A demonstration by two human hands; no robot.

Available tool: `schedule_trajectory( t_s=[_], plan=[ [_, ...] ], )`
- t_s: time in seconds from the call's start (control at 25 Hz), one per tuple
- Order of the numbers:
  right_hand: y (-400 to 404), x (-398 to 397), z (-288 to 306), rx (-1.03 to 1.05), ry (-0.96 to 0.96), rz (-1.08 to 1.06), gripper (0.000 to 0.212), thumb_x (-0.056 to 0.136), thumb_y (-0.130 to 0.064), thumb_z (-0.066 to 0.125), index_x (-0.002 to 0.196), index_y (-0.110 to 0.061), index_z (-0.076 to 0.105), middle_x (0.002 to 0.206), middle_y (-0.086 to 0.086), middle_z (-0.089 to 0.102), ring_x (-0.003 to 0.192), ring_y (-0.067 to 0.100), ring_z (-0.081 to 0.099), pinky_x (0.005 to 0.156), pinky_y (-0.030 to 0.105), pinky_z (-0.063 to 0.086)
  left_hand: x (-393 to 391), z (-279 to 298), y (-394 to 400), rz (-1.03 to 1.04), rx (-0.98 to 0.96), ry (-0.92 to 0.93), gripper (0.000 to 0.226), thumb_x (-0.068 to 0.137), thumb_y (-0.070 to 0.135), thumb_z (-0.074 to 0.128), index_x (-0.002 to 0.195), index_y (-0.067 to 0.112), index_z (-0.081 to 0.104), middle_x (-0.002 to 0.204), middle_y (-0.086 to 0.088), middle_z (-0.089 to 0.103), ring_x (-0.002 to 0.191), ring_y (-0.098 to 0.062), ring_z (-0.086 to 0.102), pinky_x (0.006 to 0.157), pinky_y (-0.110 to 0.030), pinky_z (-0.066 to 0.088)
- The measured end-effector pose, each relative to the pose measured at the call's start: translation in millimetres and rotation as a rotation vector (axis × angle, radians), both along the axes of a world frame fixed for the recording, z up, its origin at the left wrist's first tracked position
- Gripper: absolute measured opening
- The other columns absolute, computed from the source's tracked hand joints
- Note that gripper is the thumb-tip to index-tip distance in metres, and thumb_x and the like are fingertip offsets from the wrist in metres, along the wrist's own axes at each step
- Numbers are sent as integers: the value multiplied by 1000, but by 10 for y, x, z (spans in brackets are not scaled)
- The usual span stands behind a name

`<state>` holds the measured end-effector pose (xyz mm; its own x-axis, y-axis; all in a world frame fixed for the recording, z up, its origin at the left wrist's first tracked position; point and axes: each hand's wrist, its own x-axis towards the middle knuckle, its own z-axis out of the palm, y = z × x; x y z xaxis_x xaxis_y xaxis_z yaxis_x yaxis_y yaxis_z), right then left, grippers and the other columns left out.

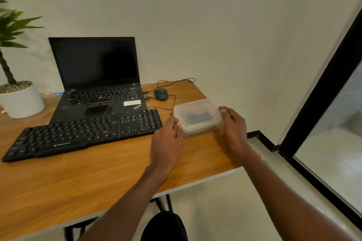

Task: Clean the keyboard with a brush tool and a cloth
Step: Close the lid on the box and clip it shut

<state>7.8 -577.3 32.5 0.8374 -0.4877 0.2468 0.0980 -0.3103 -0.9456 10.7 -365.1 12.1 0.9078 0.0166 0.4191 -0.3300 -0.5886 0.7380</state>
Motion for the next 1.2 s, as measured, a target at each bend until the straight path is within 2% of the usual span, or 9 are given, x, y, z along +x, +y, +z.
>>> schedule_trajectory(
  t_s=[0.12,0.2,0.4,0.56,0.72,0.84,0.96,1.04,1.2],
  plan=[
    [25,-22,-139,-102,10,27,33,107,-38,52,138,-31,63,124,-20,63,111,0,59,85,14,45,0,-76,-3,-33,-37,-15,39,106,28,61,145,20,60,129,6,72,105,3,60,77,4,37],
    [12,28,-199,-127,36,31,40,107,-44,50,143,-29,59,131,-16,60,115,4,57,86,13,45,33,-110,20,-75,-105,22,44,105,28,62,148,20,59,134,7,70,117,0,62,92,-4,41],
    [-39,102,-281,-129,26,-2,37,105,-43,53,137,-28,61,127,-10,66,109,5,62,98,38,58,92,-153,81,-96,-274,99,36,105,24,62,140,25,67,119,12,72,102,17,60,80,-2,46],
    [-17,101,-284,-230,2,-50,38,104,-44,53,138,-28,57,140,-7,54,124,11,54,106,44,51,141,-168,75,-100,-274,81,30,106,29,61,134,25,68,111,11,71,93,1,65,74,-12,47],
    [24,84,-271,-562,-39,0,30,103,-48,55,129,-37,64,151,-11,43,141,12,35,108,39,27,195,-145,21,-75,-192,199,54,109,53,48,152,20,54,140,9,62,122,-8,60,96,-25,46],
    [38,107,-290,-602,13,43,27,102,-51,55,123,-39,68,150,-12,45,141,12,35,106,37,24,238,-91,-53,-78,-147,318,59,107,65,34,144,25,59,127,8,70,119,-16,63,98,-37,50],
    [19,120,-306,-559,28,43,26,101,-54,55,121,-42,67,150,-12,44,139,12,35,106,39,30,352,46,-122,-97,-394,484,54,108,64,34,128,27,67,111,9,70,105,-13,63,89,-37,50],
    [13,123,-315,-526,16,62,25,100,-56,56,120,-45,66,150,-11,43,138,12,37,109,47,40,407,149,-155,-49,-626,592,36,109,47,47,115,19,69,99,4,68,92,-15,59,79,-34,46],
    [19,113,-302,-456,5,95,25,97,-61,55,117,-48,64,148,-13,42,136,11,40,103,56,51,390,211,-207,10,-839,627,19,98,18,67,113,8,70,103,-9,72,90,-21,62,86,-41,55]
  ],
)
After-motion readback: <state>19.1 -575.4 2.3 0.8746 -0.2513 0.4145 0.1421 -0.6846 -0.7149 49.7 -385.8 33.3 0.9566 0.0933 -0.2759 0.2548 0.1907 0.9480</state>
